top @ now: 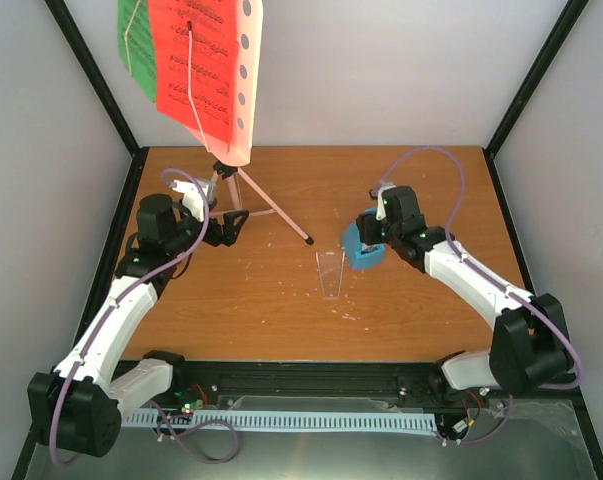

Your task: Pack up the instrument practice props

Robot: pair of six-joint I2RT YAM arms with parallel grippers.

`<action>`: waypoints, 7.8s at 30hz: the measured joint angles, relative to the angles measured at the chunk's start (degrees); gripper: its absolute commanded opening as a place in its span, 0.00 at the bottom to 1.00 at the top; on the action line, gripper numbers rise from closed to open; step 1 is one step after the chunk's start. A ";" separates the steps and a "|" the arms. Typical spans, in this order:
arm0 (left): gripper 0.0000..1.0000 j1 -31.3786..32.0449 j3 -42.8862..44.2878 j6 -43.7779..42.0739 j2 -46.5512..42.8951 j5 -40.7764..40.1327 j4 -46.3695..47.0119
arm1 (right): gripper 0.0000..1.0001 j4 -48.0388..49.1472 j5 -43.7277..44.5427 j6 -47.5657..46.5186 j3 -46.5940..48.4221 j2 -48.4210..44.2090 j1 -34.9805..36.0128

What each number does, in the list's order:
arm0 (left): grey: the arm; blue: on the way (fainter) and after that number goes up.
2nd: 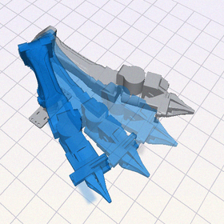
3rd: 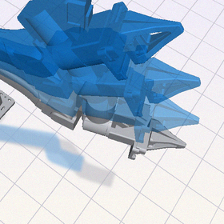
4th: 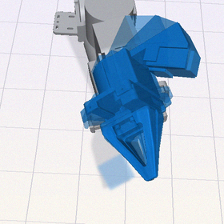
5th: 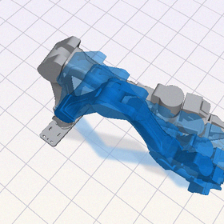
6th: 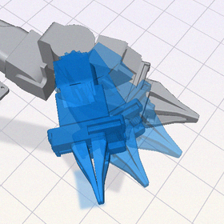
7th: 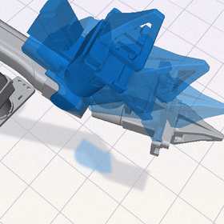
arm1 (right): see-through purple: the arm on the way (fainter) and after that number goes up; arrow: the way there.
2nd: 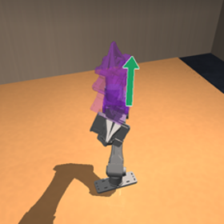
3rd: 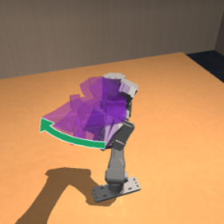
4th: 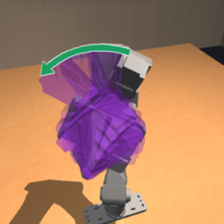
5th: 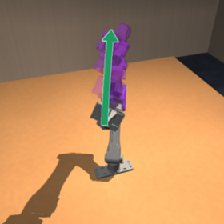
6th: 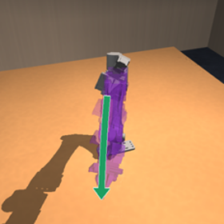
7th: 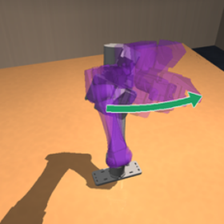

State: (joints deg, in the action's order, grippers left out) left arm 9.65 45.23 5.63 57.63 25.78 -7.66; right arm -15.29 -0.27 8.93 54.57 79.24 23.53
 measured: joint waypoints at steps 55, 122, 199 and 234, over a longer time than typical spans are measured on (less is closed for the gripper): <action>0.99 0.44 0.00 0.87 -0.02 0.17 -0.07 | 0.80 7.45 -11.32 29.79 -24.48 -8.63 -23.41; 1.00 0.50 0.00 0.96 1.20 1.42 -0.11 | 1.00 36.74 -9.09 -4.44 -18.67 -8.15 6.54; 0.99 0.50 0.00 0.96 1.46 1.42 -0.11 | 0.85 61.42 18.49 0.63 -32.83 2.54 19.02; 0.99 0.50 0.00 0.94 1.46 1.42 -0.13 | 0.74 58.36 22.03 1.44 -32.22 -0.35 19.91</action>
State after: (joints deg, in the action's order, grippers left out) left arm 10.15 45.23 6.57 59.09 27.20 -7.79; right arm 43.07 21.76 10.37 22.35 78.89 43.44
